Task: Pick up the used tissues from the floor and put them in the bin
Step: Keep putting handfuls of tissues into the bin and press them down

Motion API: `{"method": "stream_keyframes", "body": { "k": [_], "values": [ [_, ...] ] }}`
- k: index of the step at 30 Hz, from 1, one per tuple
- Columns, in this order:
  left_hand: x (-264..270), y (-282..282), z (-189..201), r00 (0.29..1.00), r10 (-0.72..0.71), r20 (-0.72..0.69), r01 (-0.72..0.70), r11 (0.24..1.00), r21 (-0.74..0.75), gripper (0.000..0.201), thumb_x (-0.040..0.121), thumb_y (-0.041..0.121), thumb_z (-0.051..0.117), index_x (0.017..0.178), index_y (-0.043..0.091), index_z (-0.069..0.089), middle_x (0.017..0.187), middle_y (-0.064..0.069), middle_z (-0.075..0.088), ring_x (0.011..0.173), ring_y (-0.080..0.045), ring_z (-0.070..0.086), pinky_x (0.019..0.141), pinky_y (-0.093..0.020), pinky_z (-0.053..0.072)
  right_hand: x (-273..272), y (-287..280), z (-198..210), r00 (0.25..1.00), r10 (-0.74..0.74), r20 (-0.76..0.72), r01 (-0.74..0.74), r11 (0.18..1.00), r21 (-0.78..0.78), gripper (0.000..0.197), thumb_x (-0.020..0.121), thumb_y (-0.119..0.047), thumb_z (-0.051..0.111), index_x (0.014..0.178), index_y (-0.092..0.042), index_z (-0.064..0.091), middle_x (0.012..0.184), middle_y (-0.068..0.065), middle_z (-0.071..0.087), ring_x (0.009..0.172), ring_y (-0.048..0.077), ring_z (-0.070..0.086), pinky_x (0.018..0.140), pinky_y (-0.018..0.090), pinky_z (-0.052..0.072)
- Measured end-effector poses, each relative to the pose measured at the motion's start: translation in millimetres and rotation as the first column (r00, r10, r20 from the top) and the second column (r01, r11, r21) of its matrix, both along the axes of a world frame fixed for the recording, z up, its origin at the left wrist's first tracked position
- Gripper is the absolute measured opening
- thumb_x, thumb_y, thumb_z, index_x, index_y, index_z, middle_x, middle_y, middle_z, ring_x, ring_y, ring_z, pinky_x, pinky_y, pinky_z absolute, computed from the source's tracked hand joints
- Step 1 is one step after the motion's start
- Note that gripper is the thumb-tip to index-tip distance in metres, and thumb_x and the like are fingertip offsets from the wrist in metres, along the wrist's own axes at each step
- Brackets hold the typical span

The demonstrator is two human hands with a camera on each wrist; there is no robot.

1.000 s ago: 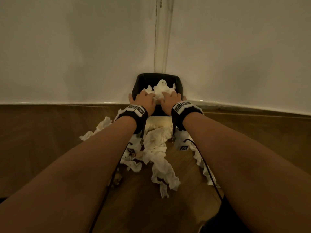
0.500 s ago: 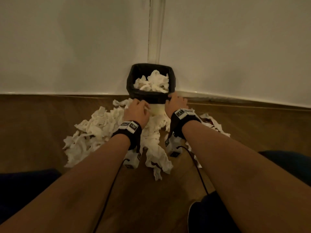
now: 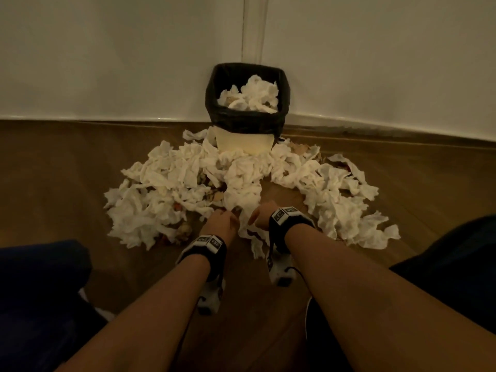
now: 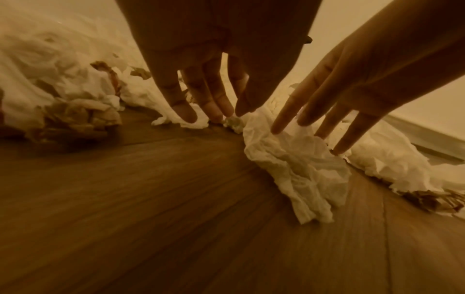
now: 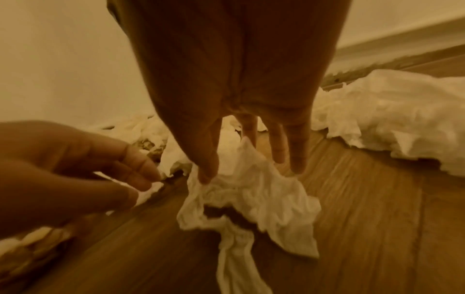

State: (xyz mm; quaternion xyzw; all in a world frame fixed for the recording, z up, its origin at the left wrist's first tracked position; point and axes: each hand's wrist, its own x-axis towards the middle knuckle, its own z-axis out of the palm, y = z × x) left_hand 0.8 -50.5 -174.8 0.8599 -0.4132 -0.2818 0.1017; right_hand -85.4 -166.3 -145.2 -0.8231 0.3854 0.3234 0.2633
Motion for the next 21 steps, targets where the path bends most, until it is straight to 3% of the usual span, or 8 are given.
{"method": "stream_keyframes", "body": {
  "k": [2,7,12,14,16,18,20,21],
  "values": [
    [0,3,-5,0.999,0.029,-0.043,-0.029,1.000,-0.003,0.022,0.093,0.012,0.045,0.112,0.015,0.055,0.126,-0.010,0.046,0.114,-0.027,0.048,0.094,-0.037,0.044,-1,6,-7,0.998,-0.063,-0.017,0.063,0.998,-0.003,0.044,0.095,-0.022,0.048,0.138,-0.015,0.045,0.146,0.012,0.036,0.128,0.033,0.042,0.105,0.043,0.040],
    [-3,5,-9,0.995,0.064,-0.073,-0.064,0.998,0.003,0.025,0.090,0.007,0.048,0.115,0.013,0.049,0.130,-0.010,0.039,0.108,-0.030,0.051,0.090,-0.041,0.047,-7,0,-7,0.944,-0.230,0.236,0.269,0.952,-0.147,0.028,0.095,-0.010,0.045,0.114,-0.005,0.065,0.122,0.014,0.060,0.111,0.030,0.057,0.094,0.036,0.048],
    [-14,3,-13,0.998,0.064,-0.026,-0.066,0.995,-0.074,0.042,0.090,0.012,0.048,0.131,0.020,0.041,0.137,-0.011,0.030,0.112,-0.033,0.048,0.090,-0.045,0.048,-21,-14,6,0.656,-0.657,0.371,0.676,0.731,0.098,0.031,0.091,-0.002,0.052,0.118,-0.015,0.061,0.129,0.012,0.054,0.111,0.029,0.056,0.087,0.029,0.048],
    [-17,2,-16,1.000,0.022,-0.004,-0.022,0.996,-0.082,0.053,0.088,0.023,0.054,0.137,0.029,0.035,0.142,-0.010,0.023,0.123,-0.034,0.039,0.097,-0.046,0.044,-36,-15,12,0.752,-0.616,0.236,0.619,0.782,0.069,0.037,0.081,-0.021,0.071,0.114,-0.011,0.059,0.122,0.014,0.057,0.109,0.033,0.057,0.087,0.037,0.050],
    [-21,0,-18,0.999,-0.048,-0.006,0.048,0.999,-0.022,0.057,0.086,0.041,0.056,0.137,0.042,0.030,0.147,-0.005,0.015,0.129,-0.037,0.029,0.101,-0.047,0.040,-50,-16,6,0.751,-0.645,0.138,0.640,0.764,0.088,0.041,0.071,-0.027,0.078,0.100,-0.014,0.051,0.111,0.014,0.055,0.100,0.035,0.056,0.077,0.040,0.049],
    [-24,-2,-22,0.990,-0.141,0.019,0.140,0.989,0.054,0.062,0.083,0.051,0.058,0.136,0.048,0.027,0.149,-0.004,0.009,0.131,-0.040,0.025,0.101,-0.049,0.036,-64,-14,1,0.655,-0.730,0.196,0.704,0.683,0.192,0.033,0.081,-0.028,0.066,0.104,-0.016,0.047,0.109,0.012,0.051,0.096,0.034,0.054,0.076,0.039,0.045],
    [-26,-4,-26,0.976,-0.207,0.059,0.200,0.973,0.111,0.066,0.080,0.054,0.060,0.137,0.045,0.029,0.149,-0.006,0.008,0.132,-0.041,0.024,0.103,-0.050,0.035,-73,-11,-8,0.431,-0.883,0.185,0.812,0.469,0.348,0.042,0.090,-0.036,0.054,0.127,-0.016,0.048,0.122,0.011,0.053,0.110,0.033,0.054,0.078,0.034,0.043],
    [-27,-4,-28,0.974,-0.216,0.072,0.206,0.970,0.130,0.066,0.080,0.053,0.061,0.137,0.039,0.032,0.148,-0.008,0.011,0.131,-0.040,0.025,0.103,-0.049,0.036,-76,-12,-10,0.428,-0.887,0.174,0.804,0.462,0.374,0.049,0.091,-0.035,0.055,0.134,-0.014,0.045,0.132,0.011,0.051,0.118,0.031,0.052,0.081,0.032,0.044]
  ]
}}
